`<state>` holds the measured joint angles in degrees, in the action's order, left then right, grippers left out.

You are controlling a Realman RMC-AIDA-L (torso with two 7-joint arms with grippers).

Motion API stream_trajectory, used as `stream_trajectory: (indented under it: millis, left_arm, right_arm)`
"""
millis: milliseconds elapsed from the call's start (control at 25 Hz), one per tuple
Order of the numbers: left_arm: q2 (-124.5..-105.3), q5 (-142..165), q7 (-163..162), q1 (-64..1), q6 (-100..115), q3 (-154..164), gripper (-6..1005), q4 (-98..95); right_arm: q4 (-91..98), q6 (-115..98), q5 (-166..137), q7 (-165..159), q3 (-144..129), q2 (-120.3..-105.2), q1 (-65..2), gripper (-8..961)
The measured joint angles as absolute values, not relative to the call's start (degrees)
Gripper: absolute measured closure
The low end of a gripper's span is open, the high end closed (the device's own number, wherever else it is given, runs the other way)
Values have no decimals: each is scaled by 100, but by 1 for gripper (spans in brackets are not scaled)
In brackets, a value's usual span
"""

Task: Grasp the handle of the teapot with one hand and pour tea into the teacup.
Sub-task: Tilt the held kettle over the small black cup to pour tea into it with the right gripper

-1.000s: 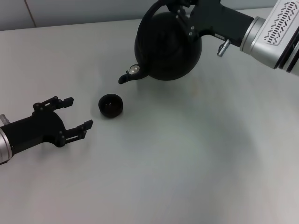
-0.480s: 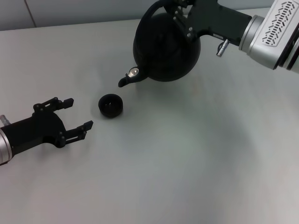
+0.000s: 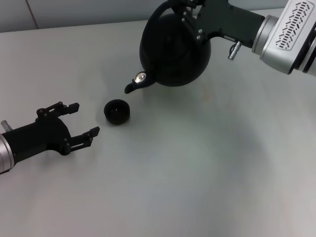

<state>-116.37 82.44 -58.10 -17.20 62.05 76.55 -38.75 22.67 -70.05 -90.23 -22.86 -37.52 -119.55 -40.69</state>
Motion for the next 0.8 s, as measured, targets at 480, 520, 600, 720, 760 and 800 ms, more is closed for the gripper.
stream_trajectory:
  millis: [480,520,600,720,760,800]
  left_arm:
    - [-11637,8258,-5810,-1723,6205,7655,200,-3867]
    - [-11637,8261,-5810,-1723,6205,7655,200,-3867]
    - [-11638,8278,-5810,-1723,6205,7655,200,-3867]
    - [-11642,8289,-5810,-1723,6205,7655,200,-3867]
    - [-11642,8289,-5810,-1724,6205,7655,200,-3867]
    - [-11643,8292,-5810,-1726,6205,7655,200,-3867]
  right_arm:
    - [2375,-6828,-8991,-2282,-4059,-11962,-4072,857]
    - [2375,-6828,-8991,-2282,-4059,-11962,-4072,857]
    - [2414,-6827,-8990,-2281,-4098,-11962,-4071,858]
    - [2452,-6824,-8987,-2280,-4122,-11968,-4068,860]
    - [2460,-6824,-8986,-2278,-4124,-11969,-4067,861]
    - [2470,-6823,-8985,-2277,-4126,-11970,-4065,861]
